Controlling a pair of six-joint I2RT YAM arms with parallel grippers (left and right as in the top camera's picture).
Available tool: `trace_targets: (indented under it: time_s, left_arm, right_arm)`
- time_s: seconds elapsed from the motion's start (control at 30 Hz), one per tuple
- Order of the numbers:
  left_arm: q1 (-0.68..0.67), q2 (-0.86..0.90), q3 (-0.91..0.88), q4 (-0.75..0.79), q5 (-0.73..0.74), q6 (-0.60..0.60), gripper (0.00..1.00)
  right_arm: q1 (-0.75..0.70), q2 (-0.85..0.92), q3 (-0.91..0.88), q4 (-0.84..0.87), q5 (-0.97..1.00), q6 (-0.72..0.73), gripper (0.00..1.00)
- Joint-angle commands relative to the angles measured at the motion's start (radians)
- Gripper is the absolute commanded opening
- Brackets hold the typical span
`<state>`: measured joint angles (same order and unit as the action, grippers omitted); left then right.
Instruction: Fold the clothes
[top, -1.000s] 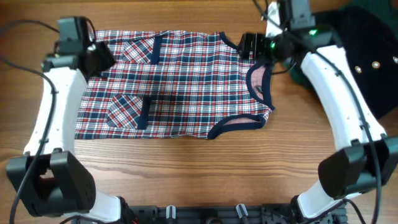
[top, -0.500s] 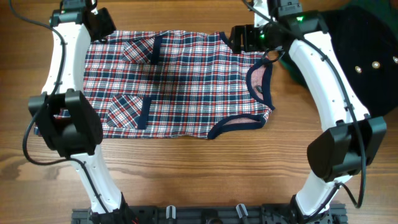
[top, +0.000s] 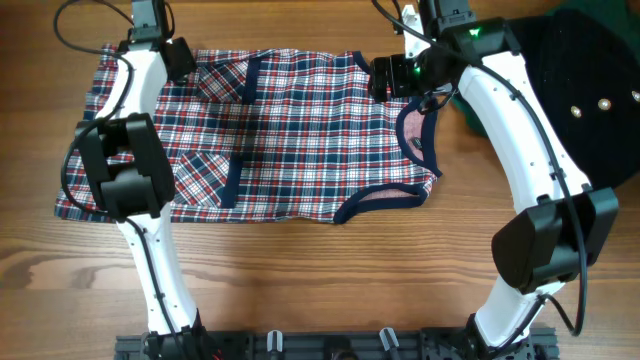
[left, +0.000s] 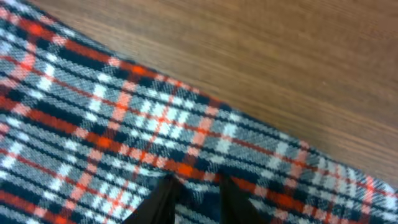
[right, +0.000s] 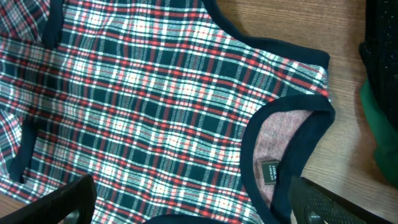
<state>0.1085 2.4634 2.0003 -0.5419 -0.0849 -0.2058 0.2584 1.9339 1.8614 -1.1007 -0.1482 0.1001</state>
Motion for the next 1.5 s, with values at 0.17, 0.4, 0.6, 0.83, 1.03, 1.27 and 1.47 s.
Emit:
trace_targets:
  time_s: [0.17,0.4,0.6,0.83,1.03,1.27,1.47]
  left_arm:
    - [0.011,0.047,0.013,0.057,-0.018,0.016,0.24]
    - [0.011,0.048,0.014,0.019,-0.018,0.017,0.22]
    - [0.01,0.048,0.014,0.027,-0.018,0.016,0.04]
    - [0.024,-0.009,0.026,-0.011,-0.074,-0.15,0.4]
    - [0.093,-0.023,0.025,-0.014,-0.001,-0.385,0.51]
    - [0.14,-0.023,0.026,0.031,0.121,-0.387,0.39]
    - [0.138,-0.023,0.025,0.052,0.122,-0.387,0.32]
  right_arm:
    - [-0.001,0.004,0.01,-0.003,0.023,0.011,1.0]
    - [0.0,0.006,0.01,0.011,0.022,0.015,1.0]
    - [0.0,0.006,0.01,0.005,0.022,0.015,1.0]
    - [0.0,0.006,0.01,0.001,0.021,0.016,1.0]
    - [0.0,0.006,0.01,-0.012,0.022,0.01,1.0]
    - [0.0,0.006,0.004,0.005,0.022,0.011,1.0]
    - [0.0,0.006,-0.016,0.006,0.022,0.011,1.0]
